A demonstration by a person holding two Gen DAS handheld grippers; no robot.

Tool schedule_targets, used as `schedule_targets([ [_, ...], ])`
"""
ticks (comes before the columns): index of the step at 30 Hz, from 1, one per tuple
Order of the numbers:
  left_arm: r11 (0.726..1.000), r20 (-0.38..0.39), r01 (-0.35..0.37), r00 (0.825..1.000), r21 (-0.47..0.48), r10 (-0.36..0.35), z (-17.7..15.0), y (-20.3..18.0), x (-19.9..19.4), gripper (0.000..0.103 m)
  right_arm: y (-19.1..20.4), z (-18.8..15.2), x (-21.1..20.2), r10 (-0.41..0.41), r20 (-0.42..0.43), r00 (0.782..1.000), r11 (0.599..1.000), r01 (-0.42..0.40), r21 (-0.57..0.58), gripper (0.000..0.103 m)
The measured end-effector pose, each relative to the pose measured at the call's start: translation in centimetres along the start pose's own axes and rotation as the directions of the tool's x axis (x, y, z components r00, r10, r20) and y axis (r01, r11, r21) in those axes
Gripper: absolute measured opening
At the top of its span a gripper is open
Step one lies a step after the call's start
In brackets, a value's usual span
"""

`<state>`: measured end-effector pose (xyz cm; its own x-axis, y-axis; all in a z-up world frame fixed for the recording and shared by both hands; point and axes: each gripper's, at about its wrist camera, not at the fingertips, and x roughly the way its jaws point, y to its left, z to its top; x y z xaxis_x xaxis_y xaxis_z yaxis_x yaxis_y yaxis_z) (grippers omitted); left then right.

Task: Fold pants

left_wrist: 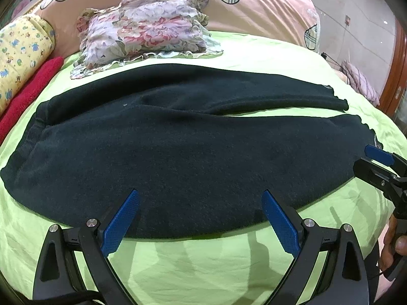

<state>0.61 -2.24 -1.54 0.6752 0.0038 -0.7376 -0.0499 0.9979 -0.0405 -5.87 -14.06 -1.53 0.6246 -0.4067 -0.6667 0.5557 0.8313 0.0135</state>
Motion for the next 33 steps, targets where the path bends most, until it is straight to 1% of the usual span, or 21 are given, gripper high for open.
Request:
schedule_targets([
  [14,1.0,0.004,0.012,1.0,-0.019,-0.012,-0.06,0.18,0.09,0.097,0.1,-0.27,0.21,0.003,-0.005,1.0,1.0,-0.003,0.005,0.103],
  [33,0.999,0.006,0.025,1.0,-0.021,-0.025,-0.09,0.0,-0.12,0.098,0.37,-0.28,0.13,0.009,-0.009,1.0,1.0,-0.009,0.005,0.103],
])
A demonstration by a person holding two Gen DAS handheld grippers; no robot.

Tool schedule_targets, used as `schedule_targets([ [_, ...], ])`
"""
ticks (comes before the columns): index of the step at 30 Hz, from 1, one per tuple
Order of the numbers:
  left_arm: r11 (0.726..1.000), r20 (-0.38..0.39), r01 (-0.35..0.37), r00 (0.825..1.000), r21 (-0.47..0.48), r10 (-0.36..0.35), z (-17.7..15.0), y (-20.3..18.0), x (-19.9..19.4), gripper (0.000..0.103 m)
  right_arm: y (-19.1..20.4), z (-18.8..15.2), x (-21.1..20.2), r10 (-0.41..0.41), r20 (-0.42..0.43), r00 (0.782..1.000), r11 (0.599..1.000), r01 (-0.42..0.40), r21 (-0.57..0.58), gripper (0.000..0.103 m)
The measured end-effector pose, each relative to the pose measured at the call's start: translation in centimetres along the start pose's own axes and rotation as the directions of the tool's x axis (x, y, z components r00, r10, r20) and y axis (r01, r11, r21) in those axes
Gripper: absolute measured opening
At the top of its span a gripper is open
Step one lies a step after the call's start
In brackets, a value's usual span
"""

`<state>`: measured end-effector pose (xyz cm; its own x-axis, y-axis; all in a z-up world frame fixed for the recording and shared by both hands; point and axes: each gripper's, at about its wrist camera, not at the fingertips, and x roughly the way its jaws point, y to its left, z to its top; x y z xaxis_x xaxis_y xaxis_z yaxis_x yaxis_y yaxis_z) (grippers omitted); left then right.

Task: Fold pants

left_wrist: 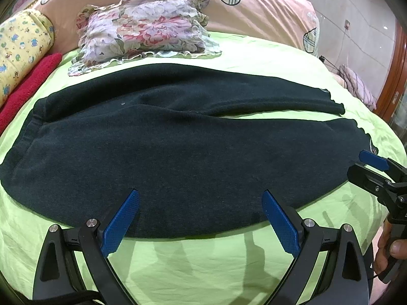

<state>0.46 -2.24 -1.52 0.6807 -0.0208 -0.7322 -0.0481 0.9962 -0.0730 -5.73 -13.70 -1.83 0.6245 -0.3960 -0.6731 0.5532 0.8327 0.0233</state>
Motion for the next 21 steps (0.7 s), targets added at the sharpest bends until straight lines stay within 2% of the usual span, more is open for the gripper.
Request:
schedule_targets([
  [21,0.999,0.003,0.035,0.999,0.001,-0.035,1.0,-0.4,0.1,0.098,-0.8,1.1,-0.7,0.009,0.014,1.0,0.999,-0.009,0.035,0.103],
])
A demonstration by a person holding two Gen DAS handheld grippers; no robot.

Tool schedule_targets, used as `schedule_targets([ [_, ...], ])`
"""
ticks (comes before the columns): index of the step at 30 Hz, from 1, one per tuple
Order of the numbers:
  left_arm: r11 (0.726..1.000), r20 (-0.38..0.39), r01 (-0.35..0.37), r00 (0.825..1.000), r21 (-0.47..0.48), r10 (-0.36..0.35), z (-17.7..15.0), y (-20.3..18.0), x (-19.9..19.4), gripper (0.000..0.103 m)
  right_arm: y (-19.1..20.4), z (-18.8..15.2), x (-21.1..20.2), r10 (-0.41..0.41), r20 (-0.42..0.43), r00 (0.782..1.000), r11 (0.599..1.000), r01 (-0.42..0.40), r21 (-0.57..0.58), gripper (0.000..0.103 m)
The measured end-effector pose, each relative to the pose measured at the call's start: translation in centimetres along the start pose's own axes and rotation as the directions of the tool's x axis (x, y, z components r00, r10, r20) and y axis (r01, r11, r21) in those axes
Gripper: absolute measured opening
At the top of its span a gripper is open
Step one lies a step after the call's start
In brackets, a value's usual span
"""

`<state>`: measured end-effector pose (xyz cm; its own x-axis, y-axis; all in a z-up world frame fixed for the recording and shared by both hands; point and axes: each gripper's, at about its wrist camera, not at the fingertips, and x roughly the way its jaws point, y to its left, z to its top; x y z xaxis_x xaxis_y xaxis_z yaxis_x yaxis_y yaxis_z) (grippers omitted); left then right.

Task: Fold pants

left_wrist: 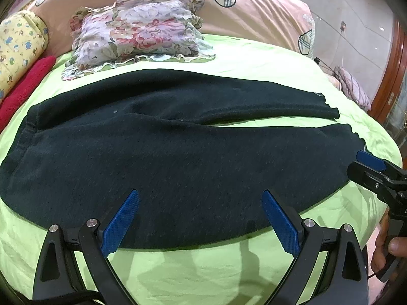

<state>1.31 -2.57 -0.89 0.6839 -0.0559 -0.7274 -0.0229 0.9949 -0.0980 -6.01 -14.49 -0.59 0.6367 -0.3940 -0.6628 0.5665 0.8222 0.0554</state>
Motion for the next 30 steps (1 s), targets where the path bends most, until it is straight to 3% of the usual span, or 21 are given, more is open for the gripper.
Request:
schedule_targets([
  [16,0.999,-0.013,0.027,1.0,0.02,-0.027,0.9,0.0,0.7,0.098,-0.9,0.5,0.6,0.027,-0.016,1.0,0.999,-0.027,0.021,0.103],
  [25,0.994,-0.009,0.102,0.995,0.048,-0.101,5.9,0.9,2.2,0.097,-4.0,3.8,0.4,0.04,0.007,0.999,0.998,-0.04,0.055,0.103],
  [30,0.987,-0.042,0.156,0.987,0.046,-0.154,9.4,1.3,4.2,0.097,-7.1,6.6,0.8,0.008,0.014,1.0,0.996,-0.009,0.089,0.103],
])
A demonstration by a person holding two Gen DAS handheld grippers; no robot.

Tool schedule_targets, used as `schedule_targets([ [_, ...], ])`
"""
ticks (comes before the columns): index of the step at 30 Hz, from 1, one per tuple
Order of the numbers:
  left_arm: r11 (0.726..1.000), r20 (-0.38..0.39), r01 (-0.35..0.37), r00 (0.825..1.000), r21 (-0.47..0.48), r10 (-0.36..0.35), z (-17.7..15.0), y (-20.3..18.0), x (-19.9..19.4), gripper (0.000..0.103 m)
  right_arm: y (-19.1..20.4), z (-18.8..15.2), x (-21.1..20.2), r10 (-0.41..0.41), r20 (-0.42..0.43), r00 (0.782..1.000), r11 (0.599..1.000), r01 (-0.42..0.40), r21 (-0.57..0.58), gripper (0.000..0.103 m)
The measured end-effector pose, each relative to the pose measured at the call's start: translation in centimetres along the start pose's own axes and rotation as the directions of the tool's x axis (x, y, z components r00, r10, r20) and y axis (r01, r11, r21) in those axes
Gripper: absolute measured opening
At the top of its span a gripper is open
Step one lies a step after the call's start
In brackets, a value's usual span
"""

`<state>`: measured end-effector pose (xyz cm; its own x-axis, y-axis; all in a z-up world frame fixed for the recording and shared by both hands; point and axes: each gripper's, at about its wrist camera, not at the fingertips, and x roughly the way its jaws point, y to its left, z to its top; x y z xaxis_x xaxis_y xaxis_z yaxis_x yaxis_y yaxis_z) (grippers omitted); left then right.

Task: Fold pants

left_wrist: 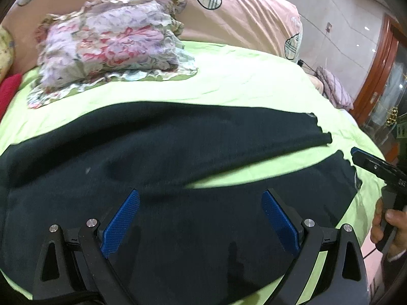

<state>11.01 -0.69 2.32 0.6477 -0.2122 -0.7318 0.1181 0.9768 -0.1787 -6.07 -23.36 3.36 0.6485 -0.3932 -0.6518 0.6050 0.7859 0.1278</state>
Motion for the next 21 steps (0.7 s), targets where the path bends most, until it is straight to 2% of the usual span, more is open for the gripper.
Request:
schedule_targets([
  [7,0.993,-0.076,0.097,0.993,0.064,-0.092,5.1,0.3,3.6,0.097,-3.7,4.2,1.9,-0.027,-0.037,0.999,0.999,0.027,0.018,0.1],
  [14,0.972,-0.163,0.153,0.979,0.181,-0.123,10.7,-0.6,8.5,0.097,-8.4,8.3,5.5,-0.069,-0.111,0.991,0.995,0.076,0.063,0.086],
  [19,0.95,-0.251,0.212,0.956,0.23,-0.152,13.5,-1.1,12.6,0.097,-11.8,9.8,8.7,-0.092,-0.185,0.978,0.991,0.109,0.082,0.076],
  [21,0.941,-0.283,0.23,0.946,0.247,-0.157,14.7,-1.2,14.4,0.097,-12.8,10.1,10.0,-0.078,-0.217,0.973,0.99,0.101,0.097,0.073],
])
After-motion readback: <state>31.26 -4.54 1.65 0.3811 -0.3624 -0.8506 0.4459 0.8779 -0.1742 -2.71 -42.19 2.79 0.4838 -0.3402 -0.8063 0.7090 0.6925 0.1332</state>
